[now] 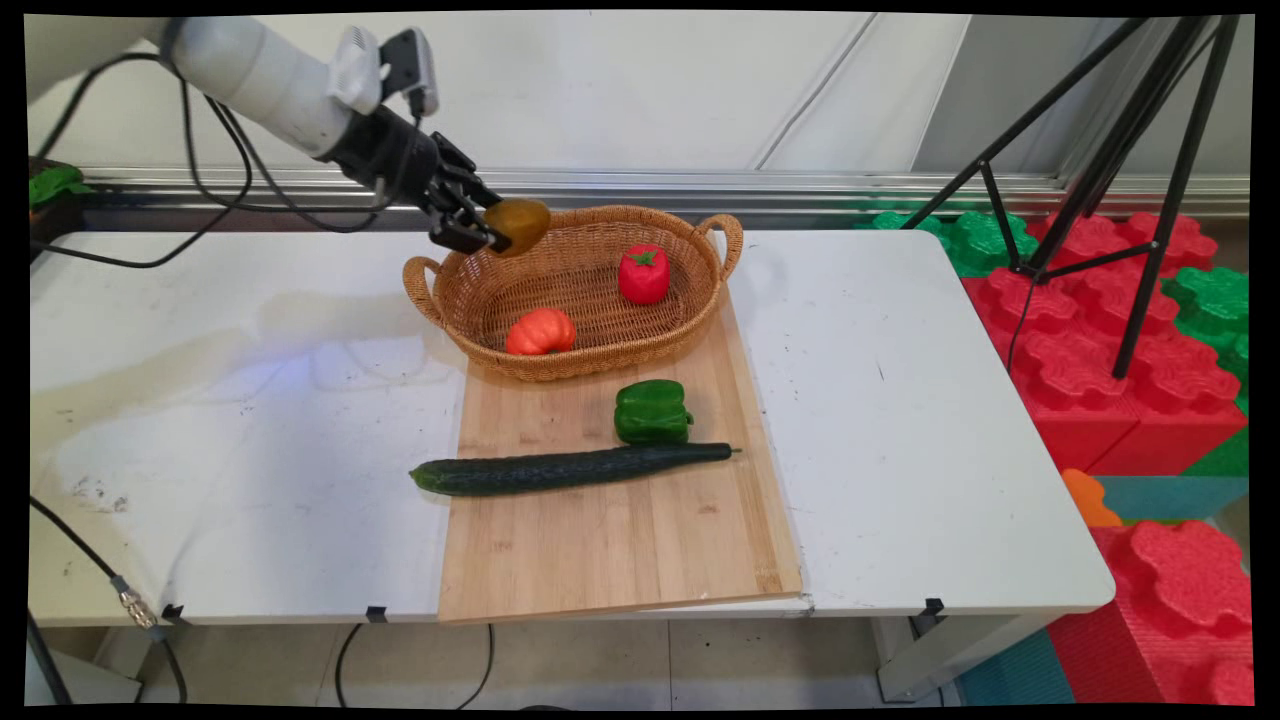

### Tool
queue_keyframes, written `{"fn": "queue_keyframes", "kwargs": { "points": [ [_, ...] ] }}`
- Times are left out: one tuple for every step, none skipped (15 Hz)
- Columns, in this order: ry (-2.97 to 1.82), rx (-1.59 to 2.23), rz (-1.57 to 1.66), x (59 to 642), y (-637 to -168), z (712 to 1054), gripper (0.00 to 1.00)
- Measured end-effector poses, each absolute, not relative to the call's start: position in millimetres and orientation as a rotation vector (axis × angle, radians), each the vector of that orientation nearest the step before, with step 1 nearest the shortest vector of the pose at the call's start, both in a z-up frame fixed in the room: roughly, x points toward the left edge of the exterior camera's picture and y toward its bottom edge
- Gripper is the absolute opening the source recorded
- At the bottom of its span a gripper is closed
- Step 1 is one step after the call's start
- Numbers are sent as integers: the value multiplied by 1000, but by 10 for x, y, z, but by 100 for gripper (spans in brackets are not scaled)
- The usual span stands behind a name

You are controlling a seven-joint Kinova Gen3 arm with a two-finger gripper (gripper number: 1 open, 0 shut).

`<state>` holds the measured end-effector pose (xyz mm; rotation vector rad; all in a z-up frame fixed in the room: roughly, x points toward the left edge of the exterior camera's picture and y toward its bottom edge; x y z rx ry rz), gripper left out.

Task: Place the picked object on the cutting board

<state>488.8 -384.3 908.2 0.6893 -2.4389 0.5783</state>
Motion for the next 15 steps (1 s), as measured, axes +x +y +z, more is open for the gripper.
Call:
{"fn": "queue_keyframes", "kwargs": {
  "points": [
    [-2436,676,564,4895,-3807,9118,0],
    [-2433,656,540,4903,-3748,9168,0],
    [-2431,642,523,4906,-3708,9199,0],
    [-2430,618,498,4907,-3648,9241,0],
    [-2430,603,482,4908,-3609,9266,0],
    [-2430,580,458,4908,-3547,9302,0],
    [-2432,552,432,4901,-3480,9339,0],
    [-2433,524,404,4888,-3410,9369,0],
    [-2433,502,380,4871,-3350,9388,0],
    [-2434,487,365,4859,-3311,9399,0],
    [-2435,468,344,4843,-3254,9410,0],
    [-2436,454,330,4830,-3217,9413,0],
    [-2439,438,312,4811,-3166,9407,0],
    [-2441,428,301,4798,-3132,9397,0],
    [-2442,422,286,4777,-3087,9370,0]
  ]
}}
